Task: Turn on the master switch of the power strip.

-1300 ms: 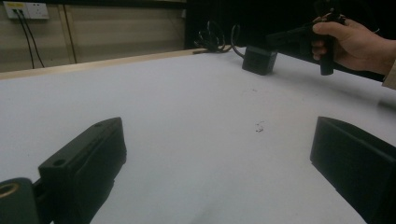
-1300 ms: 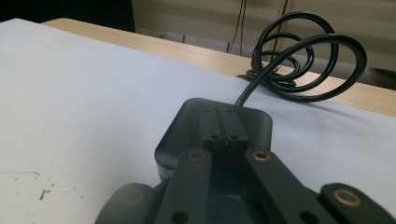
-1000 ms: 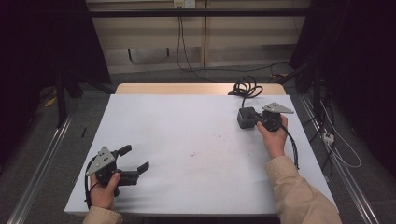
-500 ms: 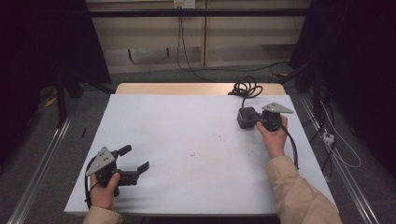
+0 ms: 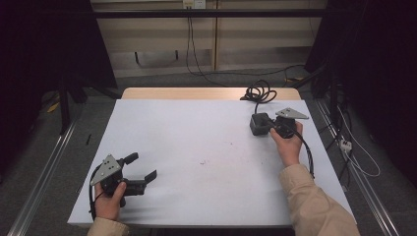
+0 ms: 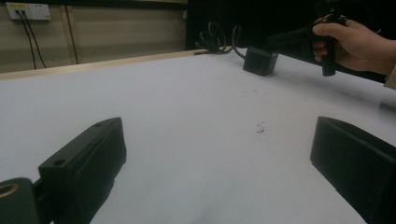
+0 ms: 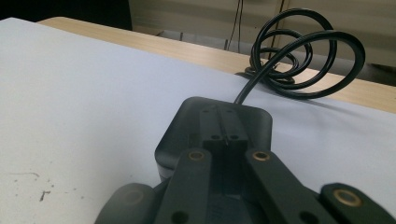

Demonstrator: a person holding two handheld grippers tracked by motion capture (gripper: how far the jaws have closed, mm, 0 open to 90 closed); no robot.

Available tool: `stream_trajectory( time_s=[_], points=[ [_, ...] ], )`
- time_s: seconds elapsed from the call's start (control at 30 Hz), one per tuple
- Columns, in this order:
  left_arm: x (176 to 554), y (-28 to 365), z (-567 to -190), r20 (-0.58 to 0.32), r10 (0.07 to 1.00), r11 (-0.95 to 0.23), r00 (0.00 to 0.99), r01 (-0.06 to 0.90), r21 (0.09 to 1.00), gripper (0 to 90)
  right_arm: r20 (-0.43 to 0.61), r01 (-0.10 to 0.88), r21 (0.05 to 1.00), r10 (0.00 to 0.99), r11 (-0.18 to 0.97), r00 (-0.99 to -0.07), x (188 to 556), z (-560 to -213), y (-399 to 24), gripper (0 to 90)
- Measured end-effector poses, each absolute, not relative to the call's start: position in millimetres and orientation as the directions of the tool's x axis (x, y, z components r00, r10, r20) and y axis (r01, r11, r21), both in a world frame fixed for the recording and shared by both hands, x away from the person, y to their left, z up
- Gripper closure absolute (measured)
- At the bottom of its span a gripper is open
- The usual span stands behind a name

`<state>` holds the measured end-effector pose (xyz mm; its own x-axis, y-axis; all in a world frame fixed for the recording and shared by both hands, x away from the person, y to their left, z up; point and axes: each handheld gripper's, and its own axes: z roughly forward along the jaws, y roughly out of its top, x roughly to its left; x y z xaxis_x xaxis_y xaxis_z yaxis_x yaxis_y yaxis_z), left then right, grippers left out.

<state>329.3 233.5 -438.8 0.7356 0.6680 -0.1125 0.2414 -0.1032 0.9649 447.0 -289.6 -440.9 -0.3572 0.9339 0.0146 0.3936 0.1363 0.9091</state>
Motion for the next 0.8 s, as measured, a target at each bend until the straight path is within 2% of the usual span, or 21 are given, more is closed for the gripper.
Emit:
stream_trajectory(
  time_s=[0.8],
  points=[
    [329.1, 233.7, -438.6, -0.115, 0.671, -0.099, 0.733, 0.241, 0.965, 3.1, 0.012, 0.393, 0.91, 0.937, 0.135, -0.35, 445.3, -442.5, -288.2, 90.0]
  ],
)
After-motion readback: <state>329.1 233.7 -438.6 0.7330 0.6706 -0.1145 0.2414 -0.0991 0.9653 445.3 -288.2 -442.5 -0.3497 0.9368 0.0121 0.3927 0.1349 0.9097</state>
